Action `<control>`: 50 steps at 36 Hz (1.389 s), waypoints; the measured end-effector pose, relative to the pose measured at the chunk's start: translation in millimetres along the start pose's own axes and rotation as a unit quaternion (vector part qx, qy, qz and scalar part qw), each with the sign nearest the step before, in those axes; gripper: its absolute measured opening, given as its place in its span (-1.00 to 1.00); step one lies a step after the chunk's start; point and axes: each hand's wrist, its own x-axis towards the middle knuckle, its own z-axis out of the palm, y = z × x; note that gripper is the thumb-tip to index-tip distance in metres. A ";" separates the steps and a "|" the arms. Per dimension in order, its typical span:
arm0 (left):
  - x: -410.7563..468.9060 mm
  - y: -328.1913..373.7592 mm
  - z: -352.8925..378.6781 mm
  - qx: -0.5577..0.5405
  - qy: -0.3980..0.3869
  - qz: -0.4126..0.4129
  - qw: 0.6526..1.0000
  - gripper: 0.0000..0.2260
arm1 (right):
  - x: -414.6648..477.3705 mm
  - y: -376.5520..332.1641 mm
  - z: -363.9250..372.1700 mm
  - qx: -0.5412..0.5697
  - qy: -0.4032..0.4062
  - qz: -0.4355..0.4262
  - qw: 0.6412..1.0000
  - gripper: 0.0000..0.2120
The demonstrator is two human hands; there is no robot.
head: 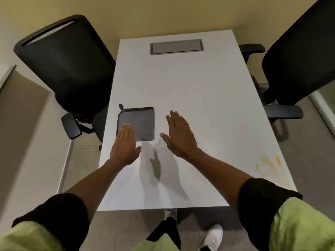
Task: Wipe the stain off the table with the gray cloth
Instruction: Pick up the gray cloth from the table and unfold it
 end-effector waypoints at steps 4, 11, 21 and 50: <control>21.0 -30.7 20.5 -0.005 -0.036 -0.040 0.999 -0.19 | 22.7 -16.1 41.4 -0.002 -0.068 -0.006 0.998 -0.33; 51.6 -52.8 56.3 -0.040 -0.061 -0.056 0.996 -0.28 | 59.3 -23.3 97.9 -0.043 -0.168 -0.005 0.985 -0.37; 70.0 -79.6 94.1 0.023 0.011 -0.021 0.999 -0.49 | 82.9 -22.8 146.4 -0.080 -0.155 -0.020 0.984 -0.61; 68.2 -28.6 1.8 -0.261 0.116 0.047 0.957 -0.93 | 36.7 32.5 54.1 0.172 0.164 0.081 0.968 -0.90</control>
